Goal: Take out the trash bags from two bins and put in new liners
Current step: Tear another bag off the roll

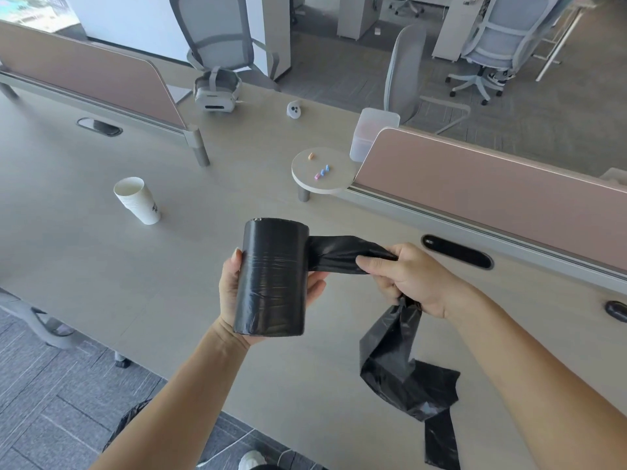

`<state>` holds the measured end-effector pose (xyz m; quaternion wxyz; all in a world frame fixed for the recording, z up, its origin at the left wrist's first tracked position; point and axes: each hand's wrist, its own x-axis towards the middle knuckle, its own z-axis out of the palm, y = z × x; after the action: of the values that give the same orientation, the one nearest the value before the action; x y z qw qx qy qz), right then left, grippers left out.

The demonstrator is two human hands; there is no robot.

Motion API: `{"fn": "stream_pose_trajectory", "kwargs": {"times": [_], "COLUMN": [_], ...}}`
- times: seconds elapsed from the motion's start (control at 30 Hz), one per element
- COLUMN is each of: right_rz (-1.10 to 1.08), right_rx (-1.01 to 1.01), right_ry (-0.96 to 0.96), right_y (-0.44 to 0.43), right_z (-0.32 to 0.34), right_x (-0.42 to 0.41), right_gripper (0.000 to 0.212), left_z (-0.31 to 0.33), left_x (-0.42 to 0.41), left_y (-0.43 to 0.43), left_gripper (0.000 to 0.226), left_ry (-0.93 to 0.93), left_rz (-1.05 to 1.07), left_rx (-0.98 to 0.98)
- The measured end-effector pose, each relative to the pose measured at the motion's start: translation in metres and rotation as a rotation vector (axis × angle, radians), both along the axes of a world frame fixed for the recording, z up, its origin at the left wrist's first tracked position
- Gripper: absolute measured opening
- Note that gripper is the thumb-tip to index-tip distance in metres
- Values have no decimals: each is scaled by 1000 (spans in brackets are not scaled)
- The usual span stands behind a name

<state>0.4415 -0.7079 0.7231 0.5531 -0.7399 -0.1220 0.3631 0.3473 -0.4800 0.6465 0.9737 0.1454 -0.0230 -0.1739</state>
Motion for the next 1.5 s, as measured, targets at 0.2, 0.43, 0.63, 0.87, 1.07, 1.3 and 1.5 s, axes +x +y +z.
{"fn": "stream_pose_trajectory", "kwargs": {"times": [0.2,0.43,0.63,0.87,1.07,1.3,1.5], "right_rz": [3,7,-37,10,69,218,92], "right_rx": [111,56,-97,-26,-75,-147,-122], "right_ry": [70,159,-14,-26,-131,-200,-272], "right_y": [-4,-7,-9,-6,-3,-1,3], "right_z": [3,0,-5,0,4,5,3], "right_x": [9,13,16,9,9,9,9], "right_gripper": [53,14,18,19,12,16,6], "left_z": [4,9,16,18,17,26,25], "left_x": [4,12,17,18,17,23,26], "left_y": [6,-4,-14,-15,-10,-1,-8], "left_gripper": [83,76,74,66,68,84,69], "left_ry": [15,87,116,124,196,230,182], "left_rz": [26,119,225,234,200,107,128], "left_rx": [-61,-5,75,149,288,450,307]}}
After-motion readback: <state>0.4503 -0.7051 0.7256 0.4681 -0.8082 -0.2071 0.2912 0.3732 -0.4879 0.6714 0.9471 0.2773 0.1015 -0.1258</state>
